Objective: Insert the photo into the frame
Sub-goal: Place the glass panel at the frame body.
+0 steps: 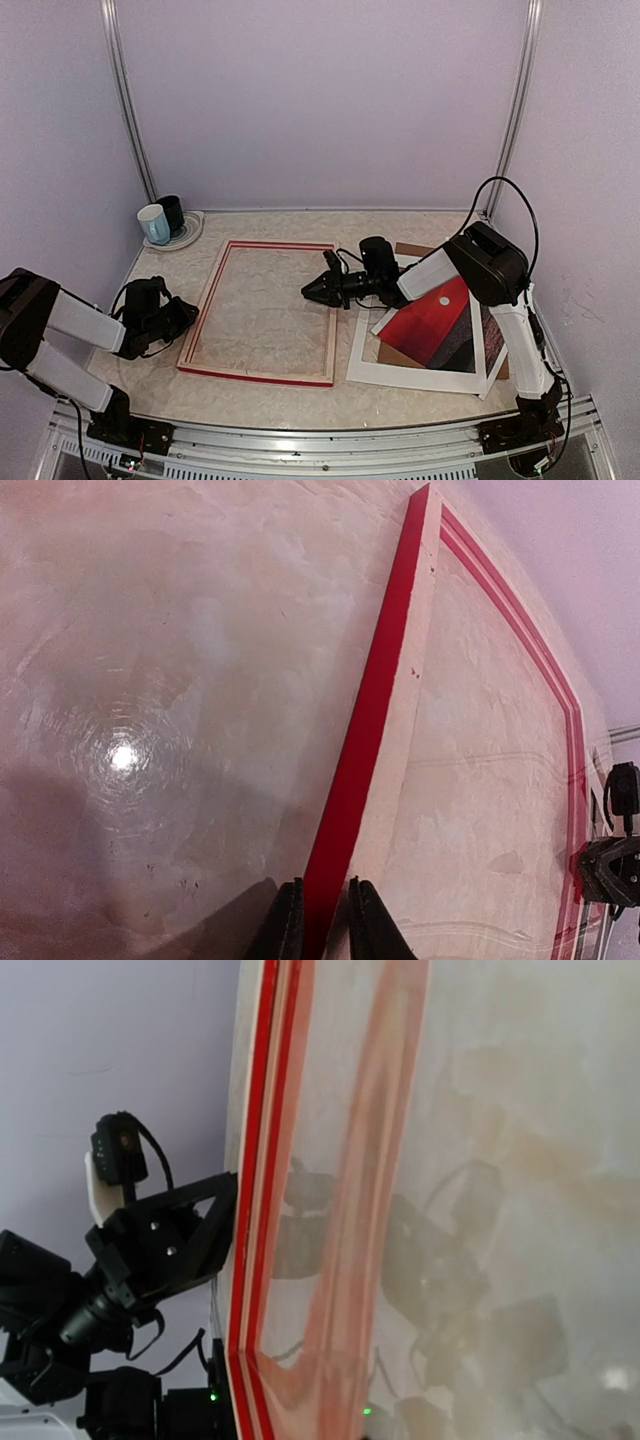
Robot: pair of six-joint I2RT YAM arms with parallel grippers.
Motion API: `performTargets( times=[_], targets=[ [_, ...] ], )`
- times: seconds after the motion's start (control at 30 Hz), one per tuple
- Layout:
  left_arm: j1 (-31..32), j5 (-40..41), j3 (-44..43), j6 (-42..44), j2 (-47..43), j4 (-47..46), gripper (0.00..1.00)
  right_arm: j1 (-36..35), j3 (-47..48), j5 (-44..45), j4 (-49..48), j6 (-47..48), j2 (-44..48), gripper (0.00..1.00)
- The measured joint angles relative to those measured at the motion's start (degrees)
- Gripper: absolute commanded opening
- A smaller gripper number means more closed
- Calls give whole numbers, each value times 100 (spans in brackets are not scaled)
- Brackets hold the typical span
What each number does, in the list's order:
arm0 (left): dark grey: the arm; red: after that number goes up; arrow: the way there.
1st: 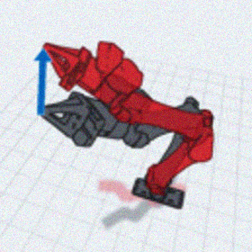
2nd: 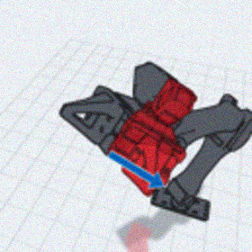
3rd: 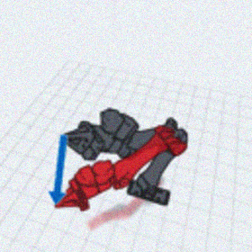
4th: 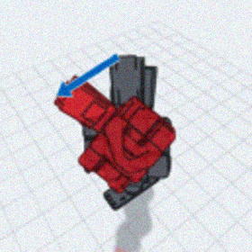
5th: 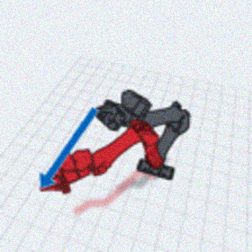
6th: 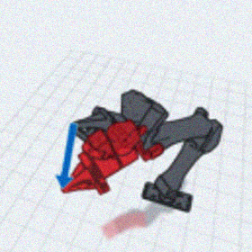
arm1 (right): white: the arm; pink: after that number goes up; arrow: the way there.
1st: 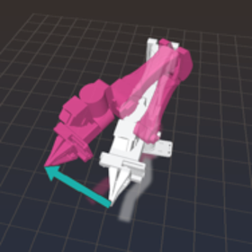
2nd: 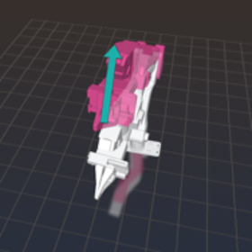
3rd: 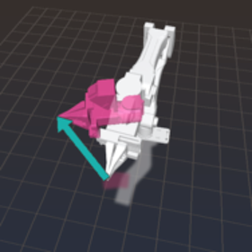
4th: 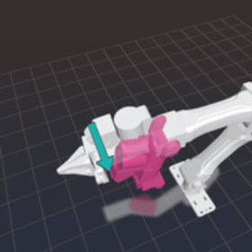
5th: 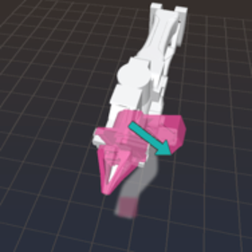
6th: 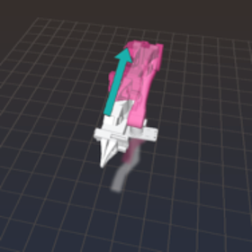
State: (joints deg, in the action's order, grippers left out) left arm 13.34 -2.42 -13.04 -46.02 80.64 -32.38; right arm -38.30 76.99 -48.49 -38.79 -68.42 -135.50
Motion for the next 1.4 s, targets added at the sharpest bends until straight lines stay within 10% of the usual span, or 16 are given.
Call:
performTargets(
  times=[1.4],
  targets=[
    [26,52,-22,4,0,35,17,-153,393,199,1554,984,450,33]
  ],
)
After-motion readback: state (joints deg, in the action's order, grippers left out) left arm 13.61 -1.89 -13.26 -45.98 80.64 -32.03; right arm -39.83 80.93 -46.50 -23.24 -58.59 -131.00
